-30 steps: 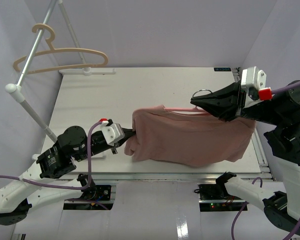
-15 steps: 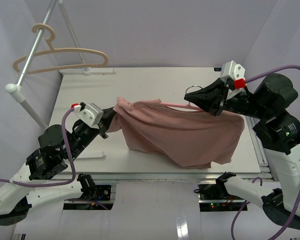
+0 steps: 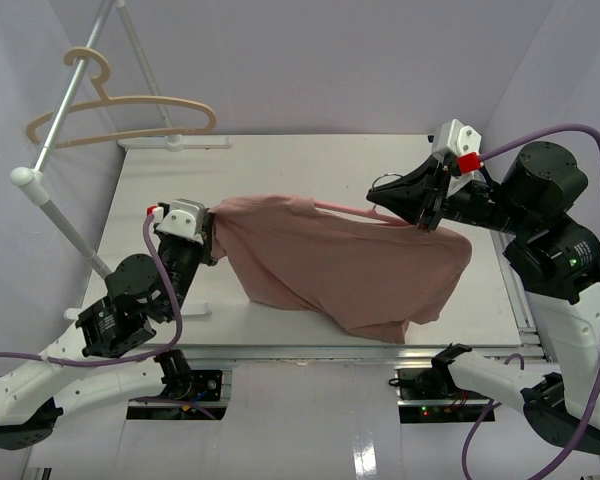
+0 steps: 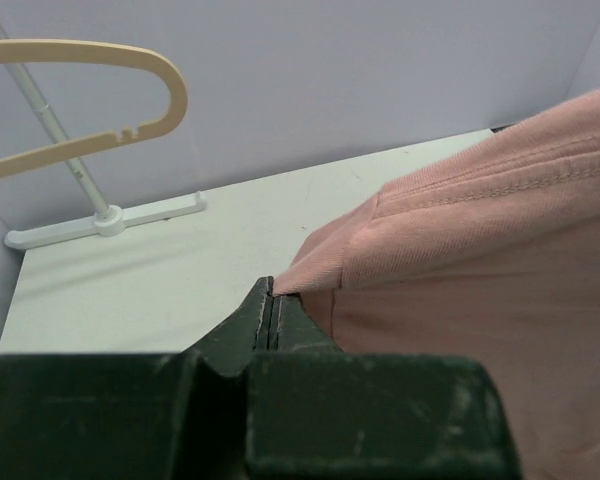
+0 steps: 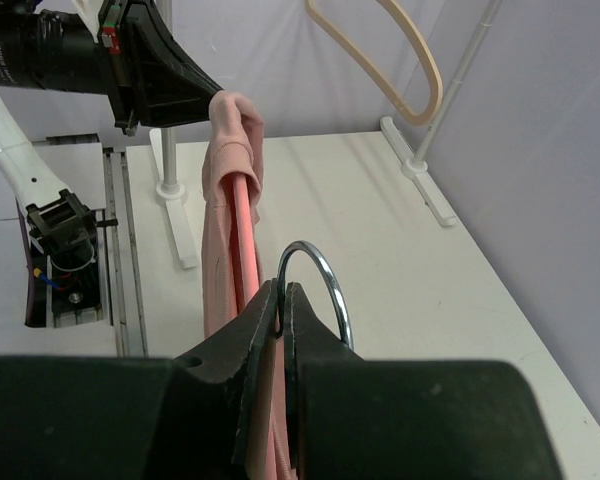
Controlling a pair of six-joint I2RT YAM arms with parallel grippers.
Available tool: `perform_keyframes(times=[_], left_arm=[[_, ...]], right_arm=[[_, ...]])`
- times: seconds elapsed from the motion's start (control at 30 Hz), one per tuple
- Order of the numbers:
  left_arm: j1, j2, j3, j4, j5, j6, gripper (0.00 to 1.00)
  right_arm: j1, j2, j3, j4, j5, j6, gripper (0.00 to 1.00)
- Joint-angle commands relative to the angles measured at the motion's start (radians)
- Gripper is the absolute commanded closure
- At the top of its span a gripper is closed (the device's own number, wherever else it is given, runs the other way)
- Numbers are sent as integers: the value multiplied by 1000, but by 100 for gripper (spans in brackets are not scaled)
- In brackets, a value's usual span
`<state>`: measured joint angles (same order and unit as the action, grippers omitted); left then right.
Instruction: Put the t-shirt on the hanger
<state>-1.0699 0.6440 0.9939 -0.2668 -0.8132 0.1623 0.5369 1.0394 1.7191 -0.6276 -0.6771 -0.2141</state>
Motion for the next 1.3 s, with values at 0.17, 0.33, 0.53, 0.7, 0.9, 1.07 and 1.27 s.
perform_keyframes(times=[0.17,0.33,0.53,0.7,0.9,1.07,1.27], left_arm=[[2,8,116,-129,56,-69,62],[2,5,213,-221,296,-18,43],[2,17,358,-336,452,-7,32],[2,221,544,-530,652,-2,32],[2,413,602,-577,789,70,32],[2,490,645,-620,924,98,32],[2,526,650,-653,998,106,34]], right_arm=[[-3,-2,68,14,20,1,92],[-2,15,59,14,17,5,92],[-2,21,14,14,-11,-2,92],[-3,2,-68,51,-98,2,92],[-3,-31,-145,69,-182,-37,92],[0,-56,-184,84,-218,-48,92],[1,-65,-194,101,-228,-41,92]])
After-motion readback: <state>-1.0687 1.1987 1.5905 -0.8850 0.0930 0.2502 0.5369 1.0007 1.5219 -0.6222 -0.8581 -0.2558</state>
